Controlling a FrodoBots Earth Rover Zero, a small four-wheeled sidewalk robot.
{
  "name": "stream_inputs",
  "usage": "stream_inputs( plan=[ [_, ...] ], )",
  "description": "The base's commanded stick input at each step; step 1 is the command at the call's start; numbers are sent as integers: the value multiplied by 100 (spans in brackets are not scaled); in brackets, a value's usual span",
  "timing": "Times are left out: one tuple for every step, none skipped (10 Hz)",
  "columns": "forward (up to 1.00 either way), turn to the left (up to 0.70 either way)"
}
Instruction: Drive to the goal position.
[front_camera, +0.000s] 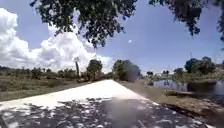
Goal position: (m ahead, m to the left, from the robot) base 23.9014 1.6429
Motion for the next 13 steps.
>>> stream_inputs(
  plan=[
    [85, 0],
    [85, 0],
    [85, 0],
    [85, 0],
    [85, 0],
    [85, 0],
    [85, 0],
    [85, 0],
    [85, 0],
    [85, 0],
    [85, 0],
    [85, 0],
    [85, 0]
  ],
)
